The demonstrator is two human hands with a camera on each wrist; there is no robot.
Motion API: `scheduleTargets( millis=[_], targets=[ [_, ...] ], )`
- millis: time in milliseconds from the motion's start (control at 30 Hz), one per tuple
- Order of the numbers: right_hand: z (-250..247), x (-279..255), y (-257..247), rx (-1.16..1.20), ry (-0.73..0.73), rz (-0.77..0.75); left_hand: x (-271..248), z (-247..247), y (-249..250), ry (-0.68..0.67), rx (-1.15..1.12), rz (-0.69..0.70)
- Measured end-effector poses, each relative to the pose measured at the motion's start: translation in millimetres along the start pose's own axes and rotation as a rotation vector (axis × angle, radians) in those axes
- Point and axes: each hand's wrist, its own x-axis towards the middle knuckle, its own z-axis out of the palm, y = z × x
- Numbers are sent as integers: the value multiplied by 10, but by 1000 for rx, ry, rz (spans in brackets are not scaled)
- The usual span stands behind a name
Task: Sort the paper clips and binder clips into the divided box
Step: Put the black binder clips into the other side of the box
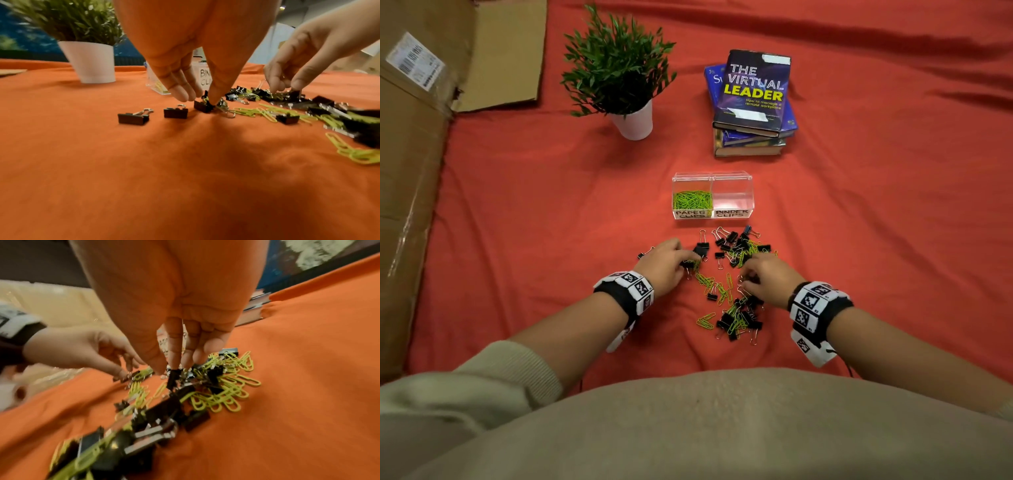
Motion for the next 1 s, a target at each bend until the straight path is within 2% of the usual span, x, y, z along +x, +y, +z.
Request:
scheduleTargets(
  millis=[133,267,333,467,733,833,933,1000],
  targets=[
    [-19,75,-181,25,78,12,-8,81,77,98,-60,-91],
    [105,119,-438,-124,-35,155,63,198,207,163,9,-172],
    [146,147,-529,-170,-66,191,121,216,257,164,50,-218],
    [213,197,-651,-185,-48,150,194,173,290,116,122,-237],
    [311,216,-619,14,-70,102,173,110,259,49,151,-215],
    [317,208,-587,136,-42,153,131,47,243,59,107,-211],
    [253,230,-592,231,-119,246,87,-36,222,41,24,-232],
    [241,263,-586,257,-122,248,57,-85,202,32,-61,-257]
  ],
)
